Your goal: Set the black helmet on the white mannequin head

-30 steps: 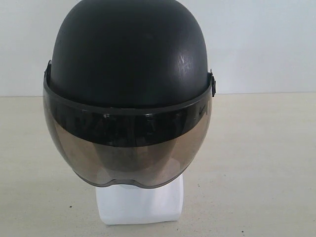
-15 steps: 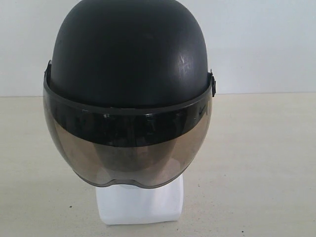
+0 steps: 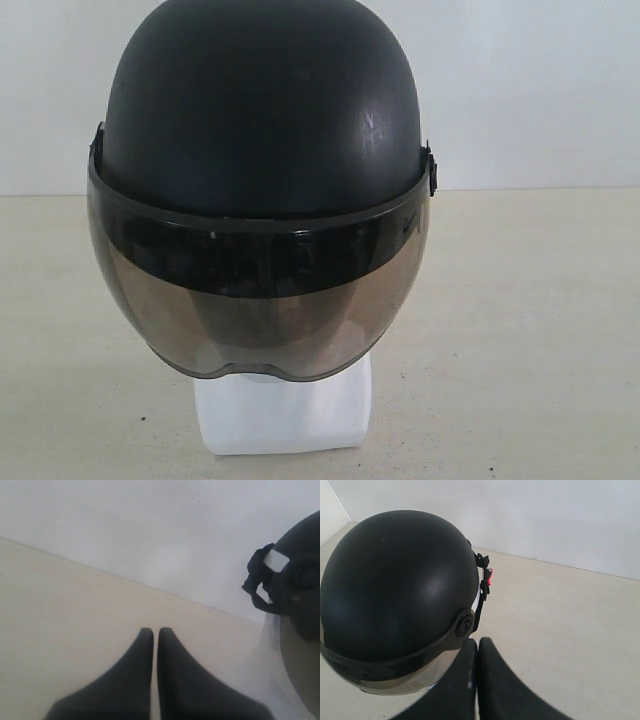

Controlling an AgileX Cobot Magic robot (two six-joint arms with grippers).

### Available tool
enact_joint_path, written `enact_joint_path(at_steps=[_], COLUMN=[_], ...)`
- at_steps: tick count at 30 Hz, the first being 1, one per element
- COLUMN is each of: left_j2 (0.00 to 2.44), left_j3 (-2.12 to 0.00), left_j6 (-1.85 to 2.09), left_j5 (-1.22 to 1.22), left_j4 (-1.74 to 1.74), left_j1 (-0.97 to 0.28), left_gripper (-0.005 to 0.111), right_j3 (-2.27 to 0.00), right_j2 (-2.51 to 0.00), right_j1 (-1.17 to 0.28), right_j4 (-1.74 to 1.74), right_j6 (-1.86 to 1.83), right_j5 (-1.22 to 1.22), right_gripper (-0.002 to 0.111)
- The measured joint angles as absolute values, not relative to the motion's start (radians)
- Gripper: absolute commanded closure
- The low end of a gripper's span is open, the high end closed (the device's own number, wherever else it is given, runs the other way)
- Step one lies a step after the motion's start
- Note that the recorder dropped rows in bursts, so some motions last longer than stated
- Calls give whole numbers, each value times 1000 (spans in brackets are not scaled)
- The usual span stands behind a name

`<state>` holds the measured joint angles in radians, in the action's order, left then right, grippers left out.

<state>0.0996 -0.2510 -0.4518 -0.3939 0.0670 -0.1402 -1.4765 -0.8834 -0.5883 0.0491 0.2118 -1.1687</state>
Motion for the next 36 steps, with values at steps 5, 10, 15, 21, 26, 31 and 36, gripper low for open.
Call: enact_joint_path(at_steps=[5, 10, 15, 21, 26, 31, 36], left_j2=[69, 9, 3, 3, 3, 3, 3], left_j3=[-82, -5, -5, -3, -3, -3, -3], left_j6=[-384, -387, -392, -287, -190, -154, -172], left_j5=[-205, -150, -154, -274, -288, -292, -294], left_j4=[56, 52, 30, 28, 28, 26, -23], left_j1=[-80, -61, -61, -61, -61, -61, -61], left_gripper=[102, 102, 102, 102, 102, 102, 102], right_j3=[-1476, -1476, -1476, -1476, -1476, -1476, -1476], right_j2=[-883, -883, -883, -883, -883, -883, -883], right_j1=[-588, -588, -588, -588, -588, -588, -588], right_j4=[49, 49, 49, 49, 49, 49, 49], right_j6=[212, 212, 212, 212, 212, 212, 212], right_j5=[-1169, -1169, -1169, -1169, -1169, -1169, -1169], right_gripper=[108, 108, 108, 108, 108, 108, 108])
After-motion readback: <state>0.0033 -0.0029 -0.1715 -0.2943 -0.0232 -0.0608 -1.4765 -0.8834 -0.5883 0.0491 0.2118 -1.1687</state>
